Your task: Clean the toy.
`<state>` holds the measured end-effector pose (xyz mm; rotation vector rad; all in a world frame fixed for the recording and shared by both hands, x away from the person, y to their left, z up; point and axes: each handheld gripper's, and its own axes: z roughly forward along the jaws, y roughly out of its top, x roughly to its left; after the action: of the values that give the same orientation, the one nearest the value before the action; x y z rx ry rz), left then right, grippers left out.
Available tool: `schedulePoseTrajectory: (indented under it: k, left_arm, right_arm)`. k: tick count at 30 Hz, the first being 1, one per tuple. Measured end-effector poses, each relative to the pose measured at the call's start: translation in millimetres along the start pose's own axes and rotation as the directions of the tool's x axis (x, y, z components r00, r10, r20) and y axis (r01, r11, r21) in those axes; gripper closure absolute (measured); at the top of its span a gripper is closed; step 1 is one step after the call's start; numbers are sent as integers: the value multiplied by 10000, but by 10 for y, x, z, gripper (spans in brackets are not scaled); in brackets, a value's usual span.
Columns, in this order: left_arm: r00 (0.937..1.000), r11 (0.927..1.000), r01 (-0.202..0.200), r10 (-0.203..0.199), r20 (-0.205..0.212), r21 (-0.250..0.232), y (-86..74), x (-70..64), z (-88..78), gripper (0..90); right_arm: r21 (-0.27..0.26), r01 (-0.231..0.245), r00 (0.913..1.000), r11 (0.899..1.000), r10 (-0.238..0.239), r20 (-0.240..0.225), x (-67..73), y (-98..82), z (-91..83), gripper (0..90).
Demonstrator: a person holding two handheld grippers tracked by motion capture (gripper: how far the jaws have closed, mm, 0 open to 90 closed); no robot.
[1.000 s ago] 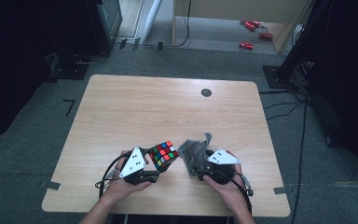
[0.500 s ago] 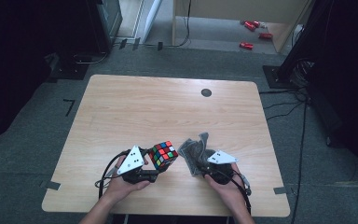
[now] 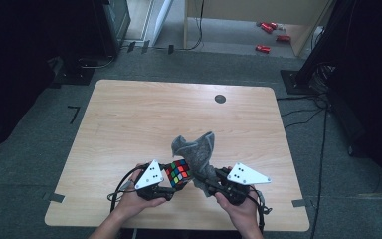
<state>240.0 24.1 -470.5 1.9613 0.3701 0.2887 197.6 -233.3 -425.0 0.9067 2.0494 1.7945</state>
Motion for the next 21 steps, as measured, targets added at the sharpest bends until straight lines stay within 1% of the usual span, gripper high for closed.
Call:
schedulePoseTrajectory:
  k: [2, 3, 5, 6, 7, 9, 11, 13, 14, 16, 18, 20, 21]
  left_arm:
    - [9998, 9998, -172, 172, 51, 66, 9, -36, 14, 346]
    - [9997, 9997, -232, 231, 88, 86, 12, -46, 16, 346]
    - [9991, 9990, -419, 419, 42, 132, 16, -55, 11, 346]
    - [9990, 9991, -430, 430, 73, 63, 16, -58, 4, 347]
    - [9990, 9991, -422, 422, 115, -22, 19, -56, -7, 347]
    - [9993, 9993, -345, 347, 114, -131, 25, -47, -25, 347]
    - [9995, 9995, -301, 302, 112, -100, 25, -39, -32, 347]
    - [9995, 9996, -281, 280, 122, 12, 16, -35, -22, 346]
    - [9996, 9997, -254, 253, 110, 43, 13, -38, -12, 346]
    - [9996, 9996, -260, 258, 119, 145, 16, -54, 9, 347]
    - [9992, 9992, -369, 367, 159, 138, 24, -82, 15, 346]
    - [9993, 9994, -332, 331, 146, 32, 37, -88, -1, 346]
    - [9994, 9996, -293, 293, 161, -9, 41, -88, -11, 346]
  right_arm:
    - [-24, -130, 9988, 9999, 129, -466, 60, 3, 48, 688]
    - [1, -209, 9979, 9998, 209, -606, 81, -5, 67, 686]
    - [107, -242, 9981, 9997, 247, -569, 84, -29, 93, 685]
    - [118, -408, 9975, 9991, 414, -569, 60, -43, 91, 685]
    - [98, -596, 9969, 9982, 600, -507, 24, -58, 84, 686]
    - [139, -845, 9964, 9963, 847, -101, -64, -95, 62, 686]
    - [230, -1093, 9937, 9937, 1086, 280, -149, -144, 47, 686]
    - [370, -1308, 9907, 9907, 1292, 430, -186, -173, 46, 687]
    - [375, -1264, 9913, 9913, 1248, 408, -174, -171, 52, 687]
    - [382, -1062, 9941, 9936, 1051, 284, -85, -134, 64, 685]
    - [325, -674, 9977, 9972, 674, 33, 24, -77, 78, 684]
    - [323, -255, 9994, 9992, 248, 220, 93, -41, 89, 684]
    - [225, -164, 9994, 9996, 156, 322, 94, -41, 90, 684]
